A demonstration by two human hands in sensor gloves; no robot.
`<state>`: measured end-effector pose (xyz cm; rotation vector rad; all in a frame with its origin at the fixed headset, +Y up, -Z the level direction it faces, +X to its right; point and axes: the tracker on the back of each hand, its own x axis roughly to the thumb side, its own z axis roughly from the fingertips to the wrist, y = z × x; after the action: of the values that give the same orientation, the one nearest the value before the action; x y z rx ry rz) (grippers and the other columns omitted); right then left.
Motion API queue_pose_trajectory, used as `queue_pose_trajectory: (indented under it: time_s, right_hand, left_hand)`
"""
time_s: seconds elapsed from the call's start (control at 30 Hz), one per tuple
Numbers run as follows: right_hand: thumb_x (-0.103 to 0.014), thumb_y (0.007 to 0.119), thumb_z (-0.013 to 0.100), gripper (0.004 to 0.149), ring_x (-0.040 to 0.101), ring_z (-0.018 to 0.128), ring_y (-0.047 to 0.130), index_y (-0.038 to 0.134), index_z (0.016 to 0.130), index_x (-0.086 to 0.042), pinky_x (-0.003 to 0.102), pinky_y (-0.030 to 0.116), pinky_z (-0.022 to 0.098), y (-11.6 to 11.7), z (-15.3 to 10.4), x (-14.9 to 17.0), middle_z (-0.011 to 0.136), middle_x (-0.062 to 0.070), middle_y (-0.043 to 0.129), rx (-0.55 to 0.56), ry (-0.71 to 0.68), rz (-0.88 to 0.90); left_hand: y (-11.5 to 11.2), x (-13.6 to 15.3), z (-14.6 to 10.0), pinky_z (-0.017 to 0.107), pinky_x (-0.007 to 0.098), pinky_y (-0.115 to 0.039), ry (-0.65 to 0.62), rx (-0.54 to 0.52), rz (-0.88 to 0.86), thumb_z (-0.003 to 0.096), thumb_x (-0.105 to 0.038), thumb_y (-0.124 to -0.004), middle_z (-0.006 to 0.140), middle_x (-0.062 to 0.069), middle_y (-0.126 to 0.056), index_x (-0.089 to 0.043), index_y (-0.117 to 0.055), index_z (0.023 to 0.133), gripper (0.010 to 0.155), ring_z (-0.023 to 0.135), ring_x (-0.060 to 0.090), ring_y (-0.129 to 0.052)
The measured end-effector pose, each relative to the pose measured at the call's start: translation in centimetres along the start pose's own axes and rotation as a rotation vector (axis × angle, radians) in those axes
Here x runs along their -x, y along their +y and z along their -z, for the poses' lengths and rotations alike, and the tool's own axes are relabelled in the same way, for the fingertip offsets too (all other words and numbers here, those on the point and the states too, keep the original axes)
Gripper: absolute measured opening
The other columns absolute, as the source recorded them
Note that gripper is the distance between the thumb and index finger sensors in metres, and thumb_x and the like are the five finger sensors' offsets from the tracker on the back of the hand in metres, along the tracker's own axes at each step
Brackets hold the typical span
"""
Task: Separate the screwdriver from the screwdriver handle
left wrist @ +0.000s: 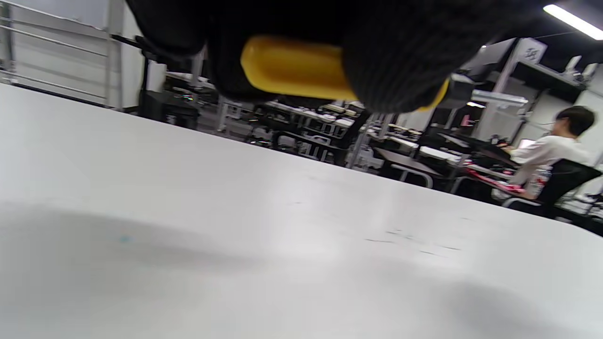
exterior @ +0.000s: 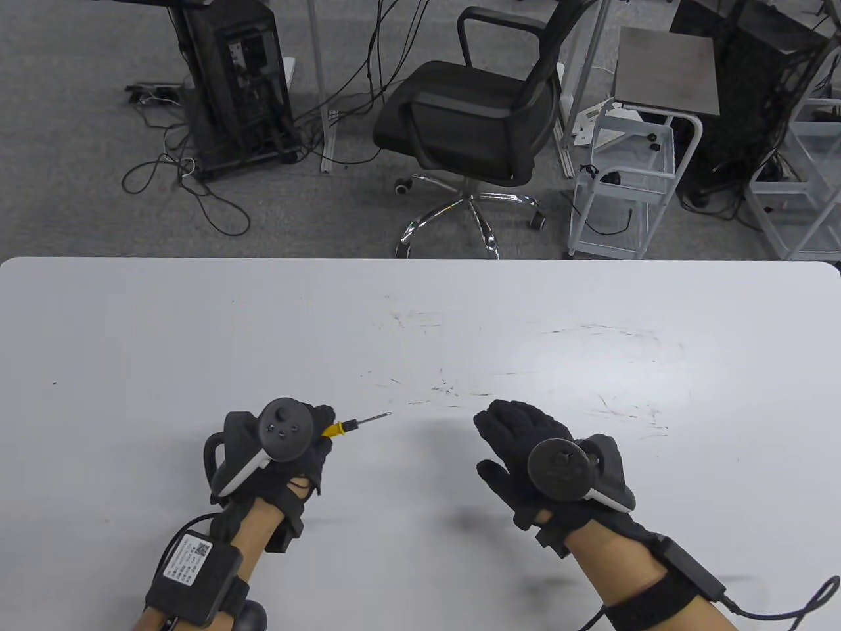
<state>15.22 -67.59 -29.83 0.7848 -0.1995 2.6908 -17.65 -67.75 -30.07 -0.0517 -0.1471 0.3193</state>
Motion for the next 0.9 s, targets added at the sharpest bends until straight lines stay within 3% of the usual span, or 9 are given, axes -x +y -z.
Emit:
queue_pose_trajectory:
  time_s: [0.3,0.6,0.77,0.9]
  right_hand:
    - [-0.046,0.089,0.051,0.063,0.042,0.089,0.073,0.068,0.103,-0.017,0.056,0.068,0.063,0.6,-0.2,-2.8,0.106,0.006,0.062,0.007,-0.083,-0.003]
    - [-0.047,0.088,0.052,0.06,0.041,0.084,0.076,0.071,0.101,-0.017,0.055,0.069,0.06,0.5,-0.3,-2.9,0.103,0.005,0.066,0.035,-0.079,-0.007]
    - [-0.041,0.084,0.054,0.045,0.037,0.072,0.086,0.081,0.094,-0.021,0.052,0.074,0.055,0.5,-0.4,-3.4,0.093,0.002,0.079,0.061,-0.138,0.018]
    - [-0.039,0.085,0.053,0.043,0.036,0.068,0.088,0.083,0.092,-0.021,0.051,0.076,0.053,0.8,-0.4,-3.8,0.089,0.002,0.082,0.05,-0.171,0.013]
  left_hand:
    - [-0.9,-6.2,-2.3,0.069,0.054,-0.063,-0.227,-0.063,0.069,0.0441,-0.039,-0.087,0.096,-0.001,-0.076,-0.033,-0.076,0.096,0.053,0.076,0.031,-0.083]
    - [-1.0,-6.8,-2.6,0.069,0.055,-0.063,-0.232,-0.042,0.11,0.0441,-0.039,-0.087,0.096,-0.001,-0.075,-0.032,-0.077,0.096,0.053,0.076,0.031,-0.083]
    - [-1.5,-7.3,-2.7,0.069,0.054,-0.063,-0.254,-0.028,0.115,0.0441,-0.039,-0.087,0.095,-0.001,-0.075,-0.032,-0.076,0.096,0.053,0.076,0.031,-0.083]
    - [-1.9,-8.0,-3.0,0.069,0.054,-0.063,-0.273,-0.023,0.122,0.0442,-0.039,-0.087,0.095,-0.001,-0.076,-0.031,-0.076,0.096,0.053,0.075,0.031,-0.083]
